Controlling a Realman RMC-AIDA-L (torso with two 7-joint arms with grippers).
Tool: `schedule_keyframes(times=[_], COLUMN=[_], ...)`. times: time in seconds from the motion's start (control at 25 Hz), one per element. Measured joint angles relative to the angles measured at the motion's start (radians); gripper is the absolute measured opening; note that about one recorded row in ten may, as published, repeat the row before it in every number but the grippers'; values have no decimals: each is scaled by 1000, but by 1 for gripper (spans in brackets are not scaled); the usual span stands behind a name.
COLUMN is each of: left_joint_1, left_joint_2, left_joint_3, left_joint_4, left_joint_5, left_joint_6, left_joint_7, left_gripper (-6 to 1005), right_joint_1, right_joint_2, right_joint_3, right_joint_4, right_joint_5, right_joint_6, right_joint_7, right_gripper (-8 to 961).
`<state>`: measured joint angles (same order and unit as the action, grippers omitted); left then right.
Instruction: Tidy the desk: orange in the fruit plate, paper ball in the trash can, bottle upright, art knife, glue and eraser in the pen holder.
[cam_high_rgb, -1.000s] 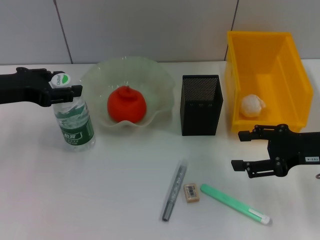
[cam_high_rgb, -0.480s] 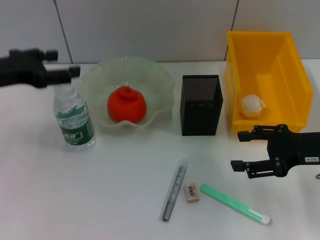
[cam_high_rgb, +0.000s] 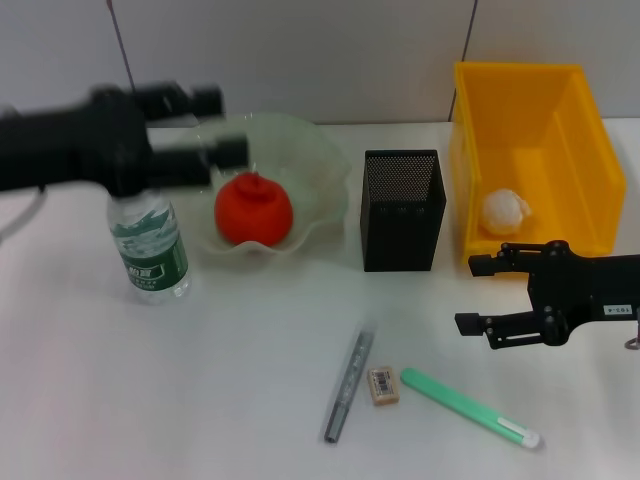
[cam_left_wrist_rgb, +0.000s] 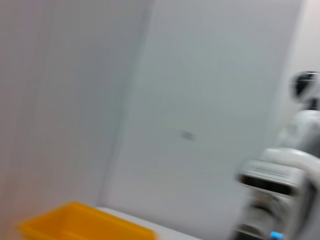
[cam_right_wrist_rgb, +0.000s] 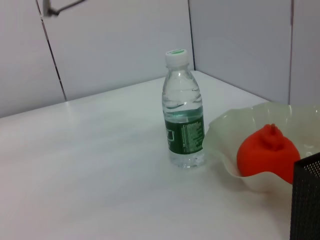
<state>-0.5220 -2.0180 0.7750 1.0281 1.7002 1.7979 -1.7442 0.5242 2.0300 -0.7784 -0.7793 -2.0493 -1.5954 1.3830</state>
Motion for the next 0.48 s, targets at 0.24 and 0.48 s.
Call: schedule_keyframes(times=[0.24, 0.48], left_joint_1=[5, 38], left_joint_2=[-3, -23], left_joint_3=[76, 86], left_joint_4=[-231, -456], left_joint_5=[13, 88], left_joint_6=[27, -39], left_joint_7=[128, 458], left_gripper=[787, 785], right_joint_1=[8, 37], right_joint_2=[0, 1], right_joint_3=[0, -3], right_joint_4=[-4, -18], right_joint_5=[5, 1], right_joint_6=[0, -5], right_joint_7=[22, 87], right_gripper=[806, 804])
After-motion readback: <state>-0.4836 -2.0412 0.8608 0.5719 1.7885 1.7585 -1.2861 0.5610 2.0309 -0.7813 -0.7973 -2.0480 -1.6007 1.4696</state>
